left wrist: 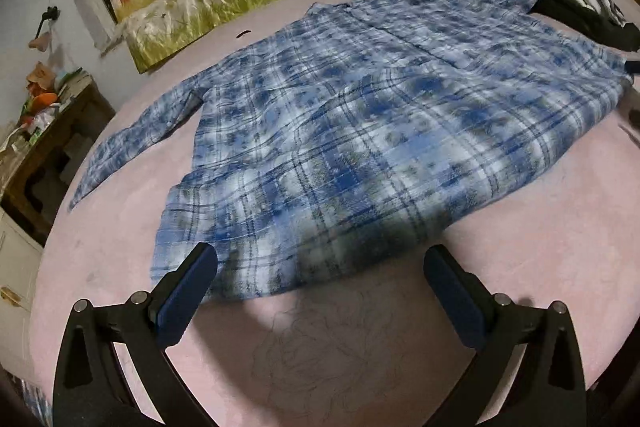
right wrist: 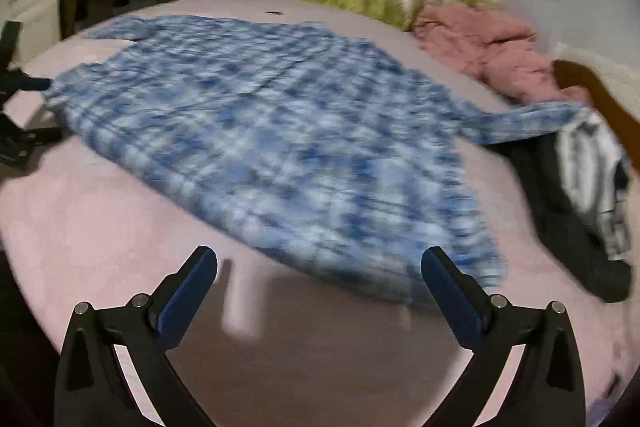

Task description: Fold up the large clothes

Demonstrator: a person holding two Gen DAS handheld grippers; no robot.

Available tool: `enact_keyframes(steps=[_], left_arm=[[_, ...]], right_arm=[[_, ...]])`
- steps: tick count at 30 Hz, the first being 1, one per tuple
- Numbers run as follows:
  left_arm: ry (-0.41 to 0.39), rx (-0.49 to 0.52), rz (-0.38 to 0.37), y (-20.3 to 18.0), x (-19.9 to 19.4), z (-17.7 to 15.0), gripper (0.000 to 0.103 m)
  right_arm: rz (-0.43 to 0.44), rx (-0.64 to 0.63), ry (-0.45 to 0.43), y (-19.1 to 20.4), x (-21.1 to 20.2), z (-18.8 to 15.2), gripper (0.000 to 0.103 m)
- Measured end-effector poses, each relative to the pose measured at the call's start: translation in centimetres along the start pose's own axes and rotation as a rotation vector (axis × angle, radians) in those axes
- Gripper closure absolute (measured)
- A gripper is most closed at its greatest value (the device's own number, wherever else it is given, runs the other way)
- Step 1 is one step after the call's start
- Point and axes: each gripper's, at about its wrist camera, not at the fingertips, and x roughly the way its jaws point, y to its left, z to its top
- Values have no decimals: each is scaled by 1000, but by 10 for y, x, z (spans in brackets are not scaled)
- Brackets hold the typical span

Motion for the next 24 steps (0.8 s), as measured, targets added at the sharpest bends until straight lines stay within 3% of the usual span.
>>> enact_keyframes(steps=[3, 6, 9, 14, 15, 17, 18, 19, 23, 24], left_arm=[[-5, 9, 34, -2, 4, 3, 0], [-10, -24, 61, 5, 9, 3, 0], [-17, -59, 109, 17, 11, 2, 0], [-60, -109, 146, 42, 8, -2, 1], [-75, -119, 137, 47, 5, -3, 4], [-99, -159, 135, 58, 1, -2, 28], [-103, -189, 143, 63, 0, -1, 36], [-100, -222, 133, 69, 1, 2, 51], [-108, -302, 21, 92, 2, 19, 88], [-121, -304, -3, 95, 1, 25, 93]], right_arm=[[-138, -53, 34, 7, 15, 1, 0], [-162, 12, 32, -7, 21, 1, 0], [-266, 44, 25, -31, 23, -2, 0], [-259, 81, -50, -58, 13, -5, 1], [-251, 80, -67, -61, 12, -4, 7], [-253, 89, -100, -66, 7, -2, 35], [-283, 116, -120, -70, 5, 0, 65], [-294, 146, -138, -72, 4, 2, 88], [-240, 199, -174, -83, 7, 20, 98], [-242, 199, -181, -84, 9, 26, 98]])
